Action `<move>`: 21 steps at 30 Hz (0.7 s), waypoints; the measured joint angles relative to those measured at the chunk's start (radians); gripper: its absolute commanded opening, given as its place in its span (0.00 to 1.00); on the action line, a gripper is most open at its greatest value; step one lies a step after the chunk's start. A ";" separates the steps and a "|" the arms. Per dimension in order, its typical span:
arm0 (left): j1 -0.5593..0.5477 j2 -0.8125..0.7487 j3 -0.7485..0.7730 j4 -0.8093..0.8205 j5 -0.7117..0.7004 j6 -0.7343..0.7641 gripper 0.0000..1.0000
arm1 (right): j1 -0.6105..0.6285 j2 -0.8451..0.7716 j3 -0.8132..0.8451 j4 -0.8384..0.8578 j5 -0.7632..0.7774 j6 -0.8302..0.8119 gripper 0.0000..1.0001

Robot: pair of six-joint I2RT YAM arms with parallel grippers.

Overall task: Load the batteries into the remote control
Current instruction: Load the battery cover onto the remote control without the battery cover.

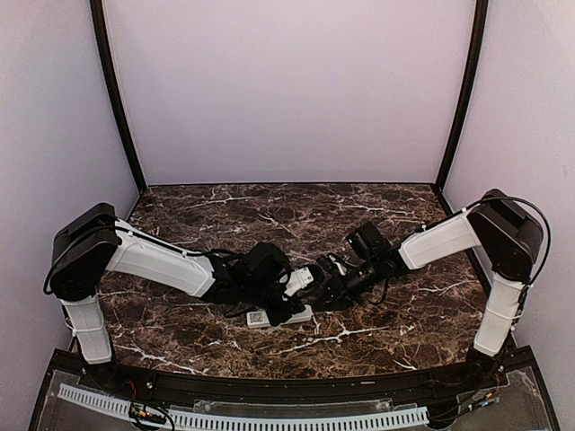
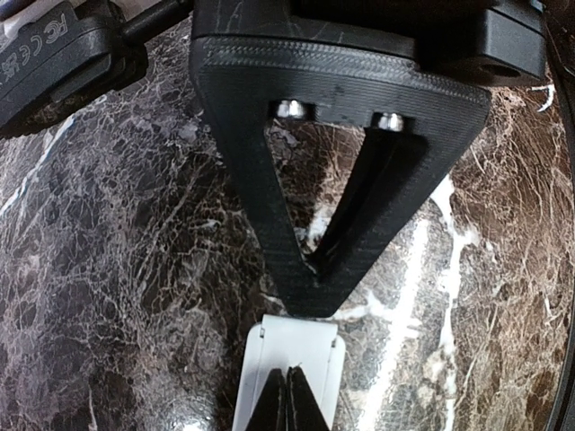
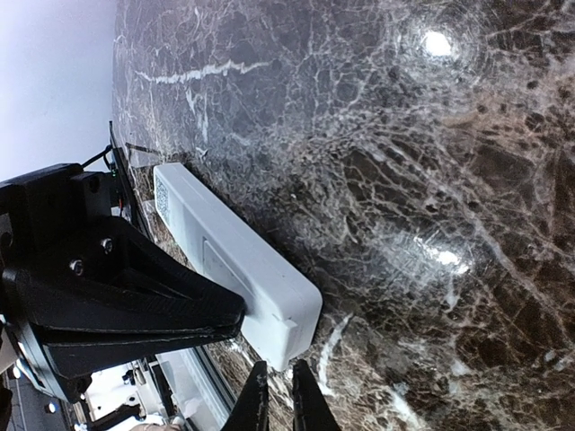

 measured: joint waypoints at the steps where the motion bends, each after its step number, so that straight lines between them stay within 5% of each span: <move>1: 0.000 0.000 0.000 0.000 0.000 0.000 0.01 | 0.000 0.000 -0.002 0.002 -0.002 0.003 0.09; 21: -0.002 -0.003 -0.002 -0.011 -0.016 -0.001 0.00 | 0.021 0.051 -0.015 0.098 -0.045 0.079 0.01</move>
